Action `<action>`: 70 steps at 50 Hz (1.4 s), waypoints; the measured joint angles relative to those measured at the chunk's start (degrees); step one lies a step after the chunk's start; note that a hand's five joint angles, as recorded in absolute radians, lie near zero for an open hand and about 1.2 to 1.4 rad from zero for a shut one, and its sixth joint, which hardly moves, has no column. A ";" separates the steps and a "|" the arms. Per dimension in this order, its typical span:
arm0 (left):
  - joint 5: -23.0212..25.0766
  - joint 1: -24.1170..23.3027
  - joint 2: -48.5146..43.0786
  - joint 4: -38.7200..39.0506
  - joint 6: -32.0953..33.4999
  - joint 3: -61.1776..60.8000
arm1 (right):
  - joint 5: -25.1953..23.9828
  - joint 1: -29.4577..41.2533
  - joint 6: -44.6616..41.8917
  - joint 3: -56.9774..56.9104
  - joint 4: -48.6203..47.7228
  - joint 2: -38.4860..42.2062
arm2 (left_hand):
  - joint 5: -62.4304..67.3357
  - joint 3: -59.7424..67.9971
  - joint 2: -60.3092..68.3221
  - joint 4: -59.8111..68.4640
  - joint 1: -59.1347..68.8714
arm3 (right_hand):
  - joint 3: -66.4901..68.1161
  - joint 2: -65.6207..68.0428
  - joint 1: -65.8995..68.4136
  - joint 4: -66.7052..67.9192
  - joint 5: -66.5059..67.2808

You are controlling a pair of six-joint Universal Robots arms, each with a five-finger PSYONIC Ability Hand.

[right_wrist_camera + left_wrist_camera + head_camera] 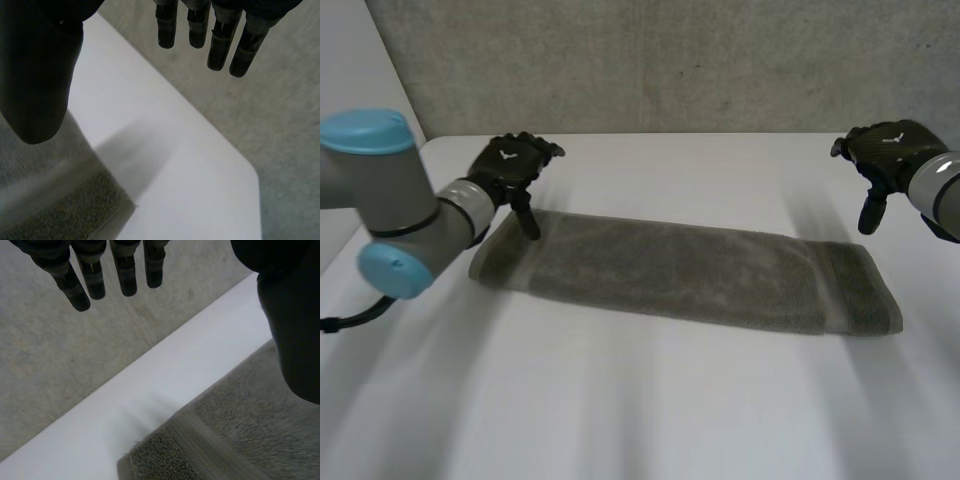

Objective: Fold the towel.

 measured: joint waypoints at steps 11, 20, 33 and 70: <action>0.01 2.61 21.40 11.11 -3.42 -26.53 | 1.04 1.65 0.86 20.18 -4.19 -12.75 | 0.00 0.00 0.03 0.00 0.00 | 0.00 0.00 -0.03 0.00 0.00; 0.00 4.73 28.86 23.24 -5.35 -43.84 | 1.78 0.36 0.26 36.57 -18.22 -13.06 | 0.00 0.00 0.03 0.00 0.00 | 0.16 0.25 0.51 0.14 0.30; -0.25 6.81 28.95 28.37 -5.99 -49.11 | 1.25 -3.35 -1.14 40.11 -27.32 -5.80 | 0.01 0.00 0.02 0.00 0.00 | 10.44 10.40 10.57 10.25 11.83; -0.13 8.06 28.90 29.93 -8.11 -50.69 | 18.92 13.20 -15.04 10.88 -27.69 -1.11 | 0.01 0.00 0.02 0.00 0.00 | 62.77 61.85 62.06 62.34 62.74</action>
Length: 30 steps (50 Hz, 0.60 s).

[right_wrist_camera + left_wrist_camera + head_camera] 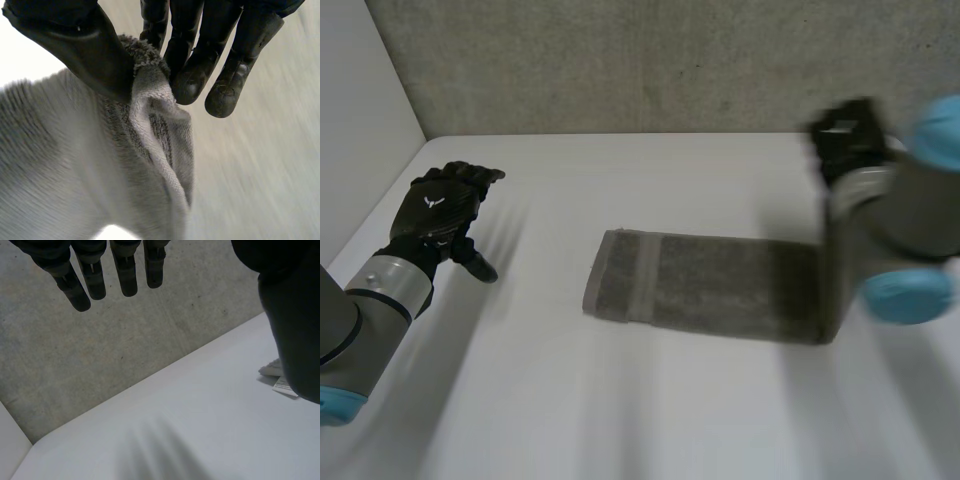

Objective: Fold the towel.

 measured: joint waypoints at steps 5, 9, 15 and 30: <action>-0.03 0.05 -0.01 0.00 0.01 -0.03 | 0.12 17.57 0.64 -6.76 -1.06 6.63 | 0.00 0.00 0.00 0.00 0.00 | 0.04 0.00 0.00 0.00 0.00; 0.00 0.08 -0.09 0.00 0.01 -0.06 | -0.23 25.82 0.31 -10.59 -1.80 12.99 | 0.00 0.00 0.00 0.00 0.00 | -7.29 -7.03 -6.53 -7.46 -7.13; 0.05 0.11 -0.38 0.00 0.01 -0.09 | 0.05 29.77 -0.21 -13.06 -1.71 19.47 | 0.00 0.00 0.00 0.00 0.00 | -56.32 -57.49 -55.93 -56.54 -58.24; 0.14 -0.37 -0.67 0.19 0.08 -0.81 | -2.11 15.90 9.73 5.17 6.63 4.11 | 0.00 0.00 0.00 0.00 0.00 | -62.95 -61.88 -61.99 -62.51 -62.72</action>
